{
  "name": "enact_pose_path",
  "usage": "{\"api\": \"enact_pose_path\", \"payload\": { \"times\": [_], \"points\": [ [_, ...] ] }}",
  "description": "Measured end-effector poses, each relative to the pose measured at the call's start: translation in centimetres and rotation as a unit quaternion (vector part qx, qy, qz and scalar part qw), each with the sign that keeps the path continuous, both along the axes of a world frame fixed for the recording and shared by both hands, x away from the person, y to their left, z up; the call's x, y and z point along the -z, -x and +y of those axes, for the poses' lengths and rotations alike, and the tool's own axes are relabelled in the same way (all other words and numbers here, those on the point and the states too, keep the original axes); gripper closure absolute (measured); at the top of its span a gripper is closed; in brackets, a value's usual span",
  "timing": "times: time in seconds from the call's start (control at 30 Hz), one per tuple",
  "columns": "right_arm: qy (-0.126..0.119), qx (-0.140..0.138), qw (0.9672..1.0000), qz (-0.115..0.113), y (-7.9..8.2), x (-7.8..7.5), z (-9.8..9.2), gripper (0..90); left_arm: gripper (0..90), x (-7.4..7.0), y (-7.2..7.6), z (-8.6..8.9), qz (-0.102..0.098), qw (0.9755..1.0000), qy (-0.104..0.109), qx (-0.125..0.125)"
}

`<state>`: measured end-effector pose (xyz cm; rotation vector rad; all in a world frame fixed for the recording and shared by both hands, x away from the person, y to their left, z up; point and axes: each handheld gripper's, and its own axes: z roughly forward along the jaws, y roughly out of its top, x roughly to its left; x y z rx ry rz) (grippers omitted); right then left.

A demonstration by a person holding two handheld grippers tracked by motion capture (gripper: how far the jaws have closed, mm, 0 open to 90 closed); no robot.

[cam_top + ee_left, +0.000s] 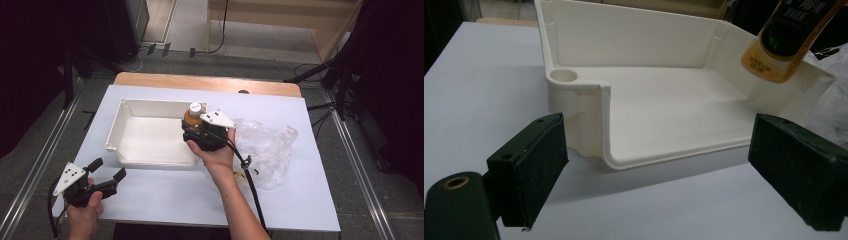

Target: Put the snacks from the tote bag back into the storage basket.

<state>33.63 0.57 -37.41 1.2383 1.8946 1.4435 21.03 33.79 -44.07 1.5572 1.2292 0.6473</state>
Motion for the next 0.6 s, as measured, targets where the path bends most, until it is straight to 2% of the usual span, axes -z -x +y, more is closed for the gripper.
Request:
{"api": "enact_pose_path", "payload": {
  "times": [0.6],
  "points": [
    [0.017, 0.002, 0.9996, 0.024, 0.0, 2.7, 0.4, 30.7, 9.2, 0.1, 0.0, -0.1, -0.001, 1.0, -0.002, 0.0]
  ]
}}
